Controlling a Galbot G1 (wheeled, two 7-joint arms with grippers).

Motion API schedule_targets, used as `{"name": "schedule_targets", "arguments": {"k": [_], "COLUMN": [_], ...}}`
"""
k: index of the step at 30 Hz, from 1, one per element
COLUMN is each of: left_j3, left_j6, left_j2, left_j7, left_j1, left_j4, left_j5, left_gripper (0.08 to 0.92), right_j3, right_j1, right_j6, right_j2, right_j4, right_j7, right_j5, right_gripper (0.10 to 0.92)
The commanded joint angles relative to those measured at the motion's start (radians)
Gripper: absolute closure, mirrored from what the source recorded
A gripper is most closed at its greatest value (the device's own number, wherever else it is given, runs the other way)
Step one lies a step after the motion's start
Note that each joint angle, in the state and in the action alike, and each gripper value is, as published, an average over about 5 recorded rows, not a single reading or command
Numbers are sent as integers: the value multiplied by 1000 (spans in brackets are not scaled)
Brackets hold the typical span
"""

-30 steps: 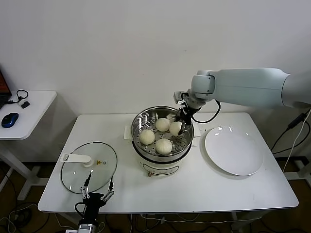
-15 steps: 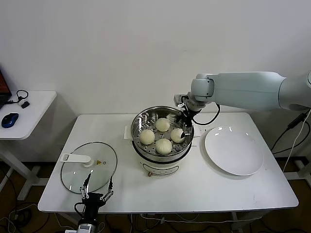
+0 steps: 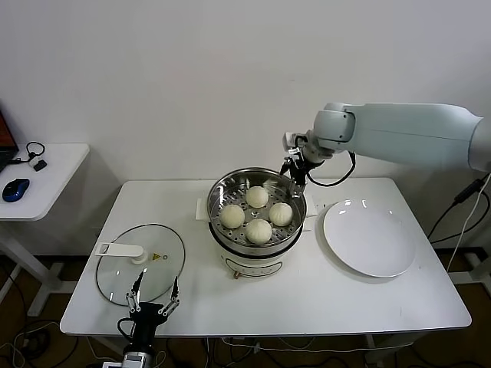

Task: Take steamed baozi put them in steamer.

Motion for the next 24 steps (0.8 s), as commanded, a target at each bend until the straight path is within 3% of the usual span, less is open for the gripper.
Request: {"name": "schedule_targets", "arguments": {"k": [1,11,15,19,24], "left_j3": [5,-1,-2,-3,-2], "left_j6": [3,4,3,5,3], "left_j2": [-20,-16,-15,-14,-16], "left_j7": [-4,-5,-6,-6,-6], "left_j1": [-4,-4,-2,0,0], "left_j4": [1,-7,-11,-16,-13], "left_j5": [2,-4,-7,-7,-5], "left_gripper": [177,177,177,177,177], "right_j3": [302,962,1262,1543,1930], "right_j1": [-114,-624,-974,-1303,-1697], "right_j6": [-128,-194,-61,89,251], "right_j2": [-268,-504,-547,-551,-423], "right_j4": [192,408,508,602,695], "right_j7": [489,839,970,1004,1003], "right_j5": [-50,-242,-219,-242,-271], "right_gripper": [203,203,203,203,203]}}
